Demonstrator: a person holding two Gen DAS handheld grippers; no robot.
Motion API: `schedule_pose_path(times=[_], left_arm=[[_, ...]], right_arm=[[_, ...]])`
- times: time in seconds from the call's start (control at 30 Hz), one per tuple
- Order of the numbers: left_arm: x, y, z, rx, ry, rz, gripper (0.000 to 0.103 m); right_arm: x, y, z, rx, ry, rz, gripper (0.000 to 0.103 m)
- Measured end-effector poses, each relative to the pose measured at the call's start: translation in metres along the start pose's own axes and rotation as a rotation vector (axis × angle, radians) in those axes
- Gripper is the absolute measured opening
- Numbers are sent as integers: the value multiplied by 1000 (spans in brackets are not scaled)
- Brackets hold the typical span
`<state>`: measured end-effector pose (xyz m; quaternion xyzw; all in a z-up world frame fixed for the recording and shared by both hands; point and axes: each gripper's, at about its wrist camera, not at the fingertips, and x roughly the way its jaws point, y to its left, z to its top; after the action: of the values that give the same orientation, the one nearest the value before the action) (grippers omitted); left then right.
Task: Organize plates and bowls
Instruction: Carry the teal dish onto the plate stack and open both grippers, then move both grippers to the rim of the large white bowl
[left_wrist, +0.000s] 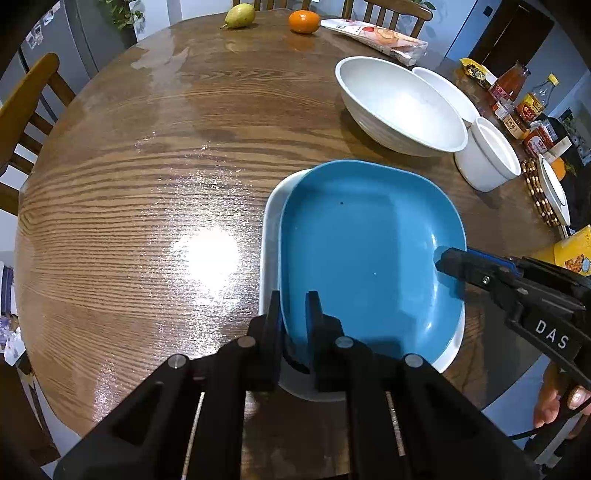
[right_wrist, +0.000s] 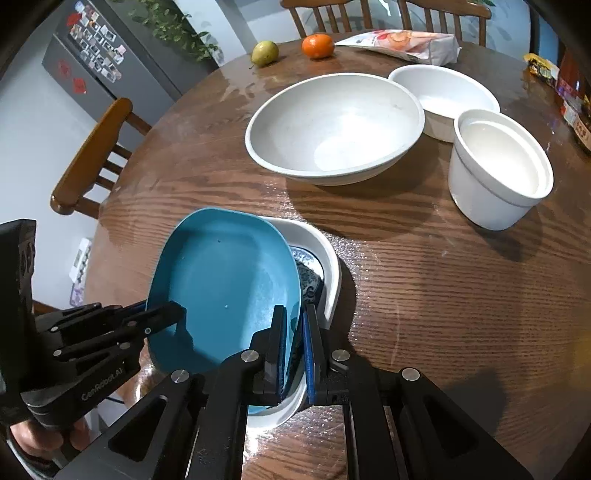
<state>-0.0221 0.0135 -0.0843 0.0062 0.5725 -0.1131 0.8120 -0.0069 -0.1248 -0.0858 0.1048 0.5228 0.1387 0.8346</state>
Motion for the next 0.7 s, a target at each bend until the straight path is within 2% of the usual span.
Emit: schedule_pose_path(times=[0.07,0.23,0.27,0.33,0.37,0.47,0.6,0.63,0.7], left_arm=[[0,-1,1,-1,1,-2,11],[-5,-3,6,-4,-15,-24,32],[-8,-4,6,0,-21,-23,35],[-13,-5,8,2,-40,-16,53],[-15,-5,9,-1,-49,-13,57],[-21,-1,13,-18,-66,-13,59],[-26,7,22,-55,-94,9,77],[-26,8,23,-60,-98,13,79],[-26,11,27,-73,-98,21,80]], right_arm=[[-1,-1,1,0,-5,-8,9],[-9,-8,4,15,-26,-15,15],[-11,-11,4,19,-31,-13,20],[-14,-17,6,36,-39,-14,31],[-16,-19,6,46,-43,-13,38],[-24,-28,8,78,-64,-6,41],[-32,-41,11,128,-84,5,41],[-33,-43,11,139,-88,0,43],[-34,-47,12,164,-96,-17,52]])
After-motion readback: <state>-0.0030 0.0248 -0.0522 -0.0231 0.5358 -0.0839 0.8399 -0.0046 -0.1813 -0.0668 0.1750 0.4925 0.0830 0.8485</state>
